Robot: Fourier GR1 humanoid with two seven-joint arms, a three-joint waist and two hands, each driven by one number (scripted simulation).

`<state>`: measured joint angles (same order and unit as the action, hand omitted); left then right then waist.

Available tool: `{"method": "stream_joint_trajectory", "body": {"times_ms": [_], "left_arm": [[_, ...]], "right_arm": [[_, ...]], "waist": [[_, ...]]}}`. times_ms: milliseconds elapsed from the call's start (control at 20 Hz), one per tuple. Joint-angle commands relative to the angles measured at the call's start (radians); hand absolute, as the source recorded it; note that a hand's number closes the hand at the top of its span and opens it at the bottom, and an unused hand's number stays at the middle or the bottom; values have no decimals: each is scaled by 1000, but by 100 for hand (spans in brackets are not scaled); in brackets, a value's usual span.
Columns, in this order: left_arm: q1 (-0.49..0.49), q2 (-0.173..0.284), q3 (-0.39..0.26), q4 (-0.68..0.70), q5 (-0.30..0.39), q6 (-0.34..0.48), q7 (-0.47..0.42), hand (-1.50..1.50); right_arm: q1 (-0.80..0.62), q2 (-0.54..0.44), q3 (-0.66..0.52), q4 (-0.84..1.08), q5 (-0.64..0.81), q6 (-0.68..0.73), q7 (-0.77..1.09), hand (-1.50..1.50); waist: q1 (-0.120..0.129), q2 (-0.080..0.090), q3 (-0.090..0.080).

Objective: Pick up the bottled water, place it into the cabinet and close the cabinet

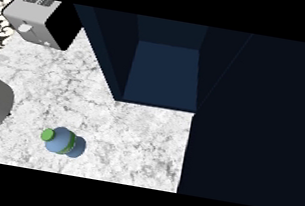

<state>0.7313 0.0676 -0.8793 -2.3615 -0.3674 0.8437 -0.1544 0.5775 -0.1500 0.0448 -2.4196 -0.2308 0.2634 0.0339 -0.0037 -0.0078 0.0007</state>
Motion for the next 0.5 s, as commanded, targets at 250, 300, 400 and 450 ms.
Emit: {"method": "stream_joint_trajectory", "body": {"times_ms": [250, 300, 400, 450], "left_arm": [[-16, 64, -24, 3, 1, 55, -16, -150], [-3, 106, 48, -58, 37, 46, 18, -150], [-65, 32, 78, 108, 105, 69, -32, -150], [-38, 60, 82, 92, 128, 76, -62, -150]], "right_arm": [[112, 26, 40, -172, -19, 17, 36, -150], [180, 9, -22, -135, -67, 81, -63, -150], [205, -4, -31, -197, -99, 82, -41, -150], [234, -19, -47, -222, -121, 88, -22, -150]], "waist": [[-3, 4, -1], [-11, 3, -1], [-15, 2, -2], [-11, 0, -3]]}}
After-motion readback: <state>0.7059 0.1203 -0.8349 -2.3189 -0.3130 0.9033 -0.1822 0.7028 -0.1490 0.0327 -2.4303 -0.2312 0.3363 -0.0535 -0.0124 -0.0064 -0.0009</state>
